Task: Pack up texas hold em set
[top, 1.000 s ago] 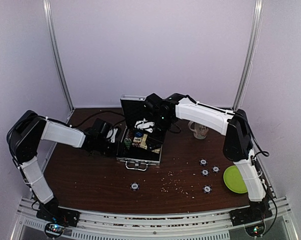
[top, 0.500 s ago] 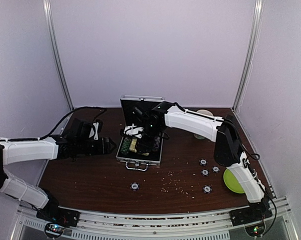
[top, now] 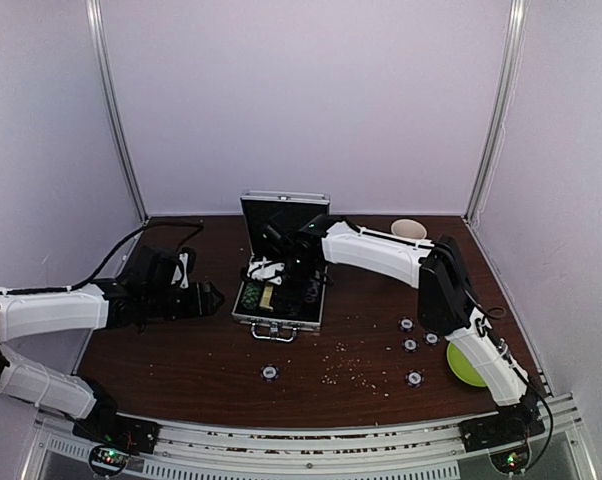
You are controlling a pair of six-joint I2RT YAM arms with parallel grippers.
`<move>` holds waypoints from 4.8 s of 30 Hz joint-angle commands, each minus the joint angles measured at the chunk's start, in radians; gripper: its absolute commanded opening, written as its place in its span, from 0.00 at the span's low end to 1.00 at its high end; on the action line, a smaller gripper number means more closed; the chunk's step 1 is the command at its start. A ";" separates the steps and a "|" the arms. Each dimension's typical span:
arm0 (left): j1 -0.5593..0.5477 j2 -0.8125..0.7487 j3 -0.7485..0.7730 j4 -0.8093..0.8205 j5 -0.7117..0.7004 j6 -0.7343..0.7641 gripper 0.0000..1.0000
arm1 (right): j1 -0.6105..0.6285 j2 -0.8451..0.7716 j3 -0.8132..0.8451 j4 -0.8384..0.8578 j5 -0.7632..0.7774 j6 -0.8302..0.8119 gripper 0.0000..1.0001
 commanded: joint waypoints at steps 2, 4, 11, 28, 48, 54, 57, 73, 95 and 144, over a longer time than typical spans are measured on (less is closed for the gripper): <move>-0.001 0.016 -0.005 0.037 -0.012 -0.010 0.69 | 0.010 -0.009 0.035 -0.034 -0.065 -0.023 0.87; -0.001 0.020 -0.004 0.039 -0.013 -0.008 0.69 | 0.010 -0.012 0.035 -0.039 -0.069 -0.022 0.89; -0.001 0.027 -0.002 0.044 -0.015 0.004 0.69 | 0.006 -0.062 0.035 -0.012 -0.047 -0.006 0.87; -0.002 0.007 0.012 0.014 -0.013 0.013 0.67 | -0.007 -0.042 0.004 0.215 0.251 -0.009 0.58; -0.002 0.034 0.013 0.033 0.007 0.012 0.66 | 0.032 -0.020 -0.133 0.192 0.310 -0.104 0.55; -0.002 0.061 0.010 0.048 0.013 0.009 0.66 | 0.033 -0.018 -0.136 0.211 0.343 -0.079 0.56; -0.001 0.062 0.009 0.050 0.016 0.009 0.66 | 0.026 -0.031 -0.120 0.223 0.384 -0.060 0.57; -0.001 -0.003 0.166 -0.190 -0.062 0.245 0.66 | 0.021 -0.544 -0.518 0.229 0.147 -0.010 0.64; -0.460 0.471 0.641 -0.772 0.079 0.635 0.58 | -0.281 -1.147 -1.362 0.371 -0.153 0.122 0.66; -0.472 0.723 0.819 -0.839 0.025 0.625 0.31 | -0.319 -1.087 -1.357 0.336 -0.195 0.066 0.68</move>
